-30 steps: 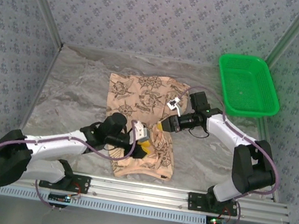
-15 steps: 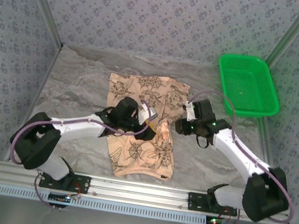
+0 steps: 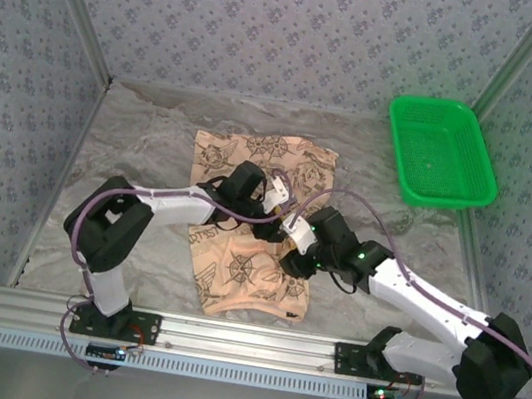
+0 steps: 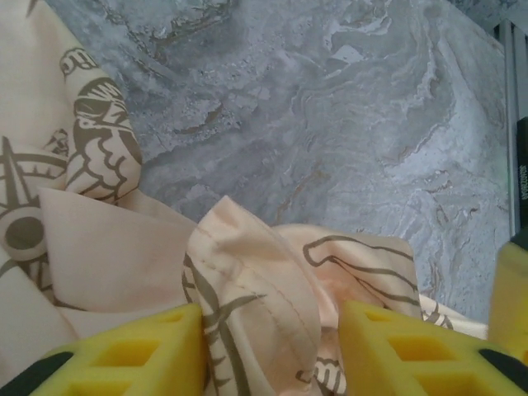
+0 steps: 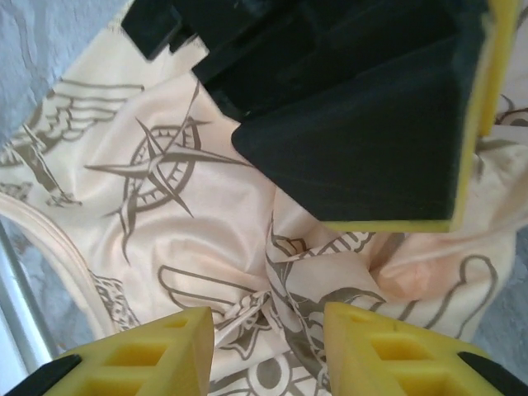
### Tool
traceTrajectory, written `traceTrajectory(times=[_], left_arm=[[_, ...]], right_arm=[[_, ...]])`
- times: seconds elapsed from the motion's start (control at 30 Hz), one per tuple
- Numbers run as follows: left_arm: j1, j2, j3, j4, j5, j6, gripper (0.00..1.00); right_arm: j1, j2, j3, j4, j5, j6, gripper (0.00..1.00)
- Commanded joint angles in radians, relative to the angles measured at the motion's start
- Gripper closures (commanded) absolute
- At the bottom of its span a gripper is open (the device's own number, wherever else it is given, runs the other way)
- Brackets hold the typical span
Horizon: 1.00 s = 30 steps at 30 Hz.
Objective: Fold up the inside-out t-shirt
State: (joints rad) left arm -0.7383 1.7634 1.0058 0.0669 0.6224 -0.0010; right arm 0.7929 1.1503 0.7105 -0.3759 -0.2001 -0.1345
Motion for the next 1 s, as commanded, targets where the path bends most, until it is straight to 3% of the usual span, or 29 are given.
traceTrajectory(times=[0.0,0.03,0.1,0.3,0.53,0.7,0.77,0.87,0.97], left_arm=[[0.021,0.021,0.053,-0.023,0.154,0.046,0.92],[0.032,0.02,0.058,-0.028,0.199,0.041,1.0],[0.059,-0.001,0.044,-0.016,0.269,0.002,1.0],[0.078,-0.087,-0.027,0.014,0.323,-0.144,1.0],[0.083,-0.119,-0.074,0.058,0.346,-0.219,1.0],[0.09,-0.122,-0.098,0.09,0.335,-0.255,1.0],[0.101,-0.13,-0.115,0.089,0.303,-0.262,1.0],[0.138,-0.127,-0.146,0.126,0.273,-0.296,1.0],[0.163,-0.114,-0.178,0.21,0.277,-0.351,1.0]], right_arm=[[0.01,0.004,-0.037,0.068,-0.03,-0.23,0.58],[0.012,0.001,-0.043,0.081,-0.017,-0.261,0.57],[0.009,0.002,-0.041,0.101,-0.006,-0.31,0.57],[0.021,0.06,-0.014,0.115,0.084,-0.518,0.57],[0.019,0.155,-0.019,0.152,0.251,-0.573,0.64],[0.016,0.12,-0.047,0.135,0.119,-0.629,0.98],[0.022,0.073,-0.057,0.101,0.046,-0.685,1.0],[0.046,-0.022,-0.086,-0.016,-0.081,-0.888,1.0],[0.081,-0.068,-0.104,-0.067,-0.08,-0.939,1.0]])
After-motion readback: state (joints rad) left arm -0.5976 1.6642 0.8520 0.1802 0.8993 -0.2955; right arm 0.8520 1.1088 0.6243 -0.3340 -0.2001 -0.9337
